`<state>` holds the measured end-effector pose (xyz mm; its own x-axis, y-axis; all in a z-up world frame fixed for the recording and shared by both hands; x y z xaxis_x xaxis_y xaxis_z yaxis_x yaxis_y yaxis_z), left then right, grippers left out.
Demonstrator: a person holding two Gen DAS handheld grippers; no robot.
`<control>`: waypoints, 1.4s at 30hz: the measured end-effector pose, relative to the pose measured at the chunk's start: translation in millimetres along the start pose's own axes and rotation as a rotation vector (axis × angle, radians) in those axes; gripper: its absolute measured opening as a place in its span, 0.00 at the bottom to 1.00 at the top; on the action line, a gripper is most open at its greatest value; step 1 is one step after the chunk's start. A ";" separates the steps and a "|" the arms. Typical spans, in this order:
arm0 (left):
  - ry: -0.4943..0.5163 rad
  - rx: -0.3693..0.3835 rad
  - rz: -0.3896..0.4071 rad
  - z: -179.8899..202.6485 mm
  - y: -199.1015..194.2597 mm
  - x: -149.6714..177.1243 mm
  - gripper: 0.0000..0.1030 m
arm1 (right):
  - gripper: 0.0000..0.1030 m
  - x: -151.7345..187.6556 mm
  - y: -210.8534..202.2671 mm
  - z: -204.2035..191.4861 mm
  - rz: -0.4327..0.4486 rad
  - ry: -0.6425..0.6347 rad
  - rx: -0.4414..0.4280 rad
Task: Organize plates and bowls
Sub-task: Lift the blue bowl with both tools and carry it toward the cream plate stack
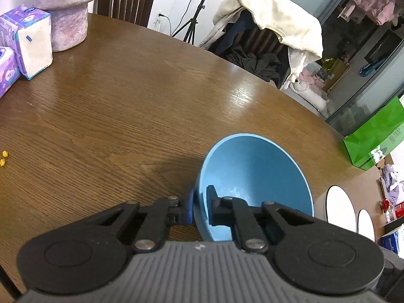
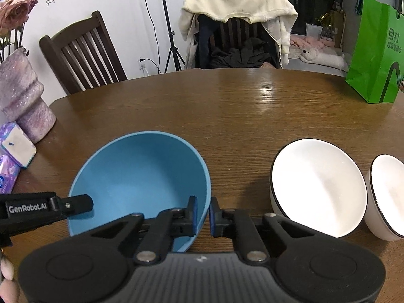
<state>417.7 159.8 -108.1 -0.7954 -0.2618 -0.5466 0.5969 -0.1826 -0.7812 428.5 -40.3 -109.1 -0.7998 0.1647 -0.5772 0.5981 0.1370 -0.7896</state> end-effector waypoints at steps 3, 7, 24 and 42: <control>0.003 -0.003 0.002 0.8 -1.1 1.3 0.11 | 0.09 0.8 -0.8 -0.5 0.003 -0.002 0.002; 0.009 -0.007 0.006 2.0 -2.4 2.9 0.11 | 0.09 3.2 -2.2 -1.1 0.013 -0.007 0.002; 0.032 -0.008 0.073 5.4 -29.9 15.0 0.11 | 0.09 9.0 -22.0 8.2 0.046 -0.003 -0.050; 0.004 -0.040 0.130 -12.1 -81.3 45.3 0.11 | 0.09 31.5 -62.3 -14.8 0.076 -0.050 -0.115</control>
<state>331.9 174.3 -73.0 -0.7121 -0.2774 -0.6450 0.6904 -0.1096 -0.7151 366.7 -29.2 -75.0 -0.7519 0.1300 -0.6463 0.6565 0.2373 -0.7160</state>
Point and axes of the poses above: each gripper's, at about its wrist camera, not at the fingertips, and y roughly the way its jaws point, z to its right, x to its underside, the point moved 2 cm from there along y, roughly the way its jaws point, and after that the axes turned 7 degrees about y, right-handed, at the moved point
